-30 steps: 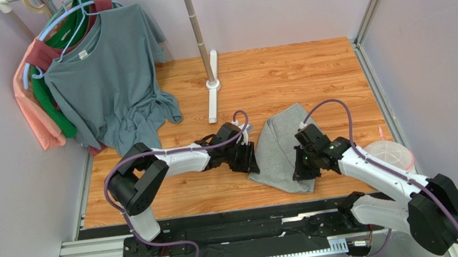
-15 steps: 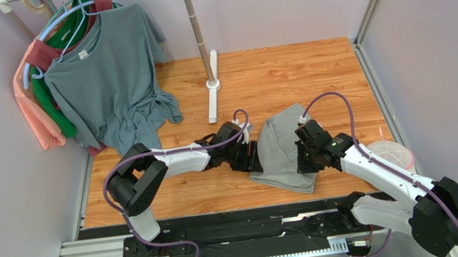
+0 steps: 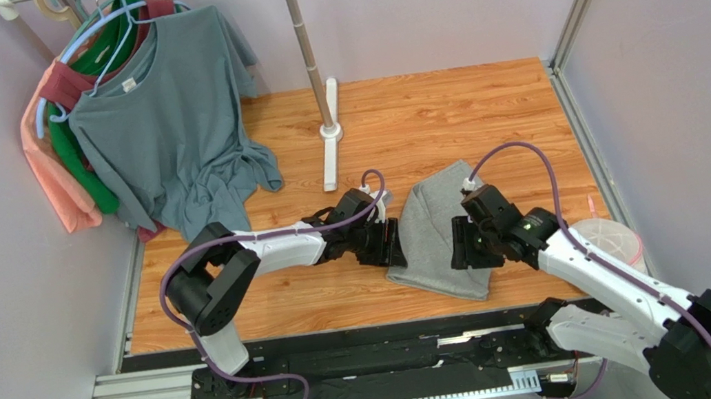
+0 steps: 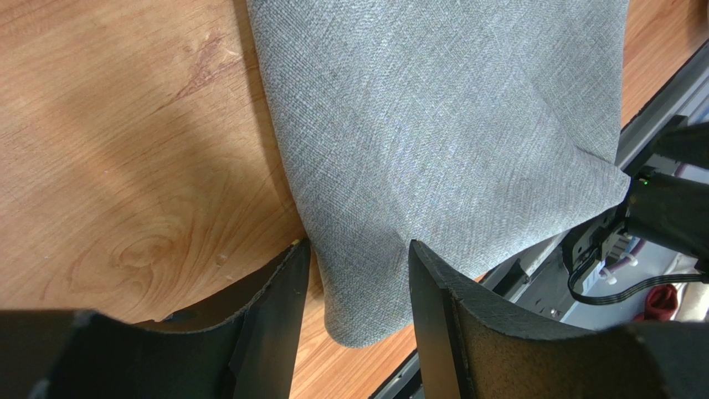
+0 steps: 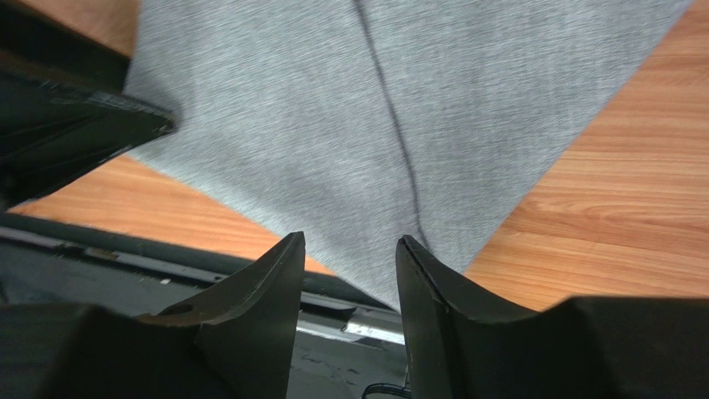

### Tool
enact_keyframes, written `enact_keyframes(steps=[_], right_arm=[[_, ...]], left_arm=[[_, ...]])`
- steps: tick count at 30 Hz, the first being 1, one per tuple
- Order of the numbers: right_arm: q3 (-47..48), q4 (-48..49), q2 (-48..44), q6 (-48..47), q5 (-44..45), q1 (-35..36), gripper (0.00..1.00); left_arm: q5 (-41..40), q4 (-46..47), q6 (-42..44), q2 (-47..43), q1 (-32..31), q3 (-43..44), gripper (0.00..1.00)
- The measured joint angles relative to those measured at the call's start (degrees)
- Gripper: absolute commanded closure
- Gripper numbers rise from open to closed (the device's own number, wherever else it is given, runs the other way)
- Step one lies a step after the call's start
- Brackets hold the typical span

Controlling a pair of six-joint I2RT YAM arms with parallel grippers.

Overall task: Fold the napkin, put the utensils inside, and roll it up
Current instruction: Roll the napkin with the utensil

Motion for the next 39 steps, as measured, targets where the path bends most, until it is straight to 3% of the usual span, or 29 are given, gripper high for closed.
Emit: enact_keyframes(steps=[4,10,13,23,39], right_arm=[[0.1,-1.3,-3.3,2.3,-1.4,3.3,0.5],[0.4,0.6,-2.3,3.7,3.2,19.8,0.5],[1.6,1.2,0.7,2.6,6.7,23.7,0.5],[9.7,-1.7,16.0,1.1,18.3,31.3,0.5],[9.8,-11.3,22.7,6.8,23.6,34.1,0.55]], left_arm=[[-0.6,-0.3,0.0,-0.2,0.0,0.0,0.39],[-1.8,-1.5,0.2,-1.3,1.1,0.0,0.34],[-2.5,-2.2,0.2,-2.4,2.9,-0.9,0.33],[-4.1,-4.0,0.4,-6.1,7.3,-4.2,0.33],[-1.2,-4.0,0.4,-6.2,8.3,-4.3,0.33]])
